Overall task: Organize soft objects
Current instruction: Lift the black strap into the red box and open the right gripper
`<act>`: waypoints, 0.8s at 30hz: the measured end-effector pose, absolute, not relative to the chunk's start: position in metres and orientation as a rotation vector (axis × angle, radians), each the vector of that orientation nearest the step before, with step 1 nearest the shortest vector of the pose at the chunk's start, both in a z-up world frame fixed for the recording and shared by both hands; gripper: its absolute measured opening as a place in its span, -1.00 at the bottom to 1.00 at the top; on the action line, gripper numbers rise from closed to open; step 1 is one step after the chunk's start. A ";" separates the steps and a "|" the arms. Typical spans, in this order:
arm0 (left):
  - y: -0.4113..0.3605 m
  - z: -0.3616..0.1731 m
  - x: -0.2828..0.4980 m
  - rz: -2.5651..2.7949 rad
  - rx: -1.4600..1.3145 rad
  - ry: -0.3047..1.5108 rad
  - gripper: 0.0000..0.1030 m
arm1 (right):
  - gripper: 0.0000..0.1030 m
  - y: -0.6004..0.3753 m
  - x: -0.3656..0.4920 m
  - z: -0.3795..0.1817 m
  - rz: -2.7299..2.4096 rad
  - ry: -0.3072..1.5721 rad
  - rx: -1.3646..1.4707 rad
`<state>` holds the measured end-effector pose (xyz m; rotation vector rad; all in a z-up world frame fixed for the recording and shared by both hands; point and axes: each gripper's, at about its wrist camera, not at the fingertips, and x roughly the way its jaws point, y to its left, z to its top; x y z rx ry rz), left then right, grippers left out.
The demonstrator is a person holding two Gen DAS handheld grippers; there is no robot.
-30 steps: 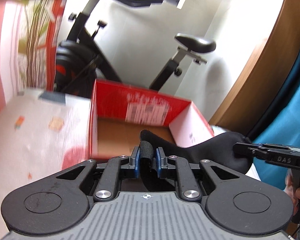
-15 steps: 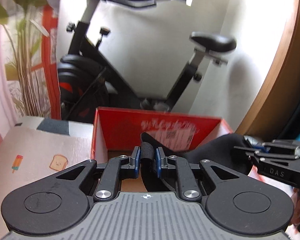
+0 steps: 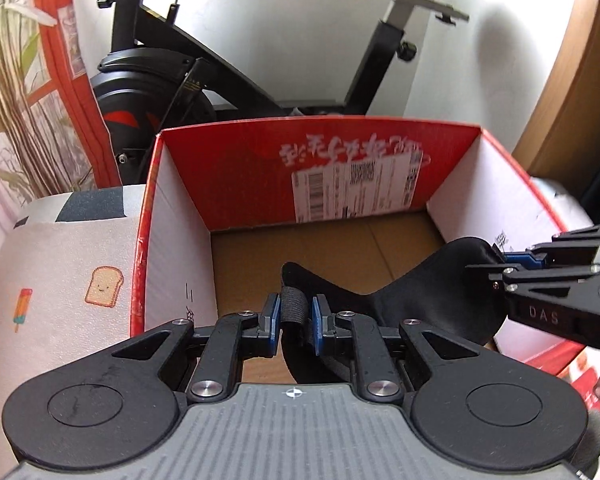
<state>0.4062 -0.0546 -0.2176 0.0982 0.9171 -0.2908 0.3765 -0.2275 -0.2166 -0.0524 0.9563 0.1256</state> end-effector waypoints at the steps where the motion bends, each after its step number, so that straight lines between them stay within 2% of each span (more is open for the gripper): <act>1: -0.054 -0.218 0.405 -0.292 0.105 0.922 -0.65 | -0.75 -0.228 0.378 -0.219 0.120 0.976 -0.042; 7: -0.053 -0.217 0.406 -0.298 0.121 0.930 -0.62 | -0.70 -0.227 0.383 -0.229 0.102 1.024 -0.033; 8: -0.052 -0.217 0.406 -0.298 0.121 0.930 -0.54 | -0.69 -0.227 0.383 -0.231 0.099 1.032 -0.037; 9: -0.053 -0.217 0.407 -0.297 0.121 0.929 -0.35 | -0.67 -0.227 0.384 -0.232 0.098 1.037 -0.039; 11: -0.052 -0.214 0.407 -0.313 0.107 0.921 -0.21 | -0.64 -0.227 0.384 -0.233 0.092 1.041 -0.041; 13: -0.051 -0.210 0.403 -0.339 0.092 0.901 0.00 | -0.54 -0.229 0.384 -0.234 0.088 1.043 -0.033; 15: -0.052 -0.205 0.398 -0.344 0.097 0.875 0.24 | -0.52 -0.230 0.382 -0.234 0.090 1.033 -0.022; 17: -0.052 -0.199 0.393 -0.348 0.099 0.851 0.30 | -0.41 -0.232 0.379 -0.232 0.095 1.020 -0.008; 18: -0.051 -0.196 0.390 -0.353 0.095 0.841 0.35 | -0.28 -0.233 0.377 -0.229 0.095 1.011 -0.004; 20: -0.048 -0.188 0.384 -0.361 0.081 0.818 0.43 | -0.14 -0.234 0.372 -0.224 0.106 0.985 0.007; 24: -0.039 -0.171 0.368 -0.359 0.069 0.767 0.51 | 0.34 -0.240 0.355 -0.206 0.130 0.892 0.050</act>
